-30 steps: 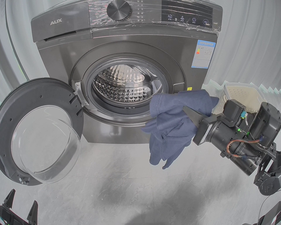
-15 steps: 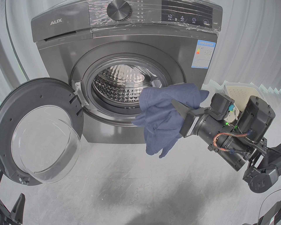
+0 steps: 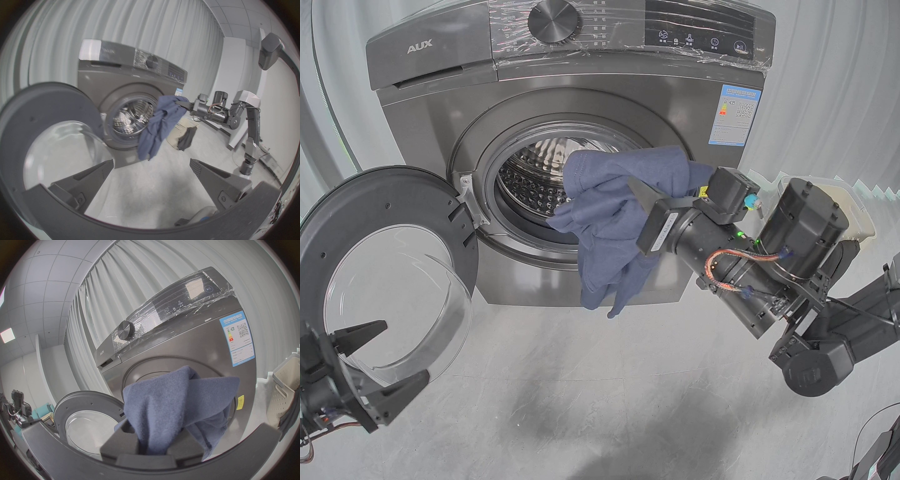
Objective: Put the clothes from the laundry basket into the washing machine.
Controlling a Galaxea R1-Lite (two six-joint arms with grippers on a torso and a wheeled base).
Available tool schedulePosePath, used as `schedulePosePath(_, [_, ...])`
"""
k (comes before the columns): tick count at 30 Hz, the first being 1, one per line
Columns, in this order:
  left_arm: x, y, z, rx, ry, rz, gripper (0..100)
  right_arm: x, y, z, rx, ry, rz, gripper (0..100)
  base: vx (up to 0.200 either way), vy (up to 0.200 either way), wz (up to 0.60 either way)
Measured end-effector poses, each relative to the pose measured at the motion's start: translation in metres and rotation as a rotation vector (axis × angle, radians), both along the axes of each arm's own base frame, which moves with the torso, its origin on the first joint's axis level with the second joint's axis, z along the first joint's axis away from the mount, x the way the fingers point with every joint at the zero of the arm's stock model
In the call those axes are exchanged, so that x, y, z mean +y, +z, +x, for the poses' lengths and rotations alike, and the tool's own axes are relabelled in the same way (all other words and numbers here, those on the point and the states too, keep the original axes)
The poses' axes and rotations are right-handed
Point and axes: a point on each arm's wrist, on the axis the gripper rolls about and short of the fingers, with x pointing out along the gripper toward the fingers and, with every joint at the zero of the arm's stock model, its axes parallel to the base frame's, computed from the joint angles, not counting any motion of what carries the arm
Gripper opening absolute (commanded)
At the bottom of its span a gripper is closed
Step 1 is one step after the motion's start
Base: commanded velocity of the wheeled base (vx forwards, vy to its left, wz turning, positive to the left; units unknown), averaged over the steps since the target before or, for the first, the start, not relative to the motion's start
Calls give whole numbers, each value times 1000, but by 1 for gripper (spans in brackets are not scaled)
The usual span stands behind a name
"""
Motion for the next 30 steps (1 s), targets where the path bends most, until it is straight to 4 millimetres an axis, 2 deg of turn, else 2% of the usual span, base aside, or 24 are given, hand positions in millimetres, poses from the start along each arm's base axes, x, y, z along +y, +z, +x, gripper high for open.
schedulePosePath(7, [-31,-11,57,69,-157,7,100,13,-3,11,-16,16,12,0,0,0,0])
schedulePosePath(13, [-66,-24,97,25,-269,-35,100,20,-8,15,-19,25,14,0,0,0,0])
schedulePosePath(21, [-107,-54,128,111,-362,-112,100,26,-15,17,-11,31,8,0,0,0,0])
schedulePosePath(30, [-129,-73,155,177,-336,-128,100,30,-17,17,-9,38,7,0,0,0,0])
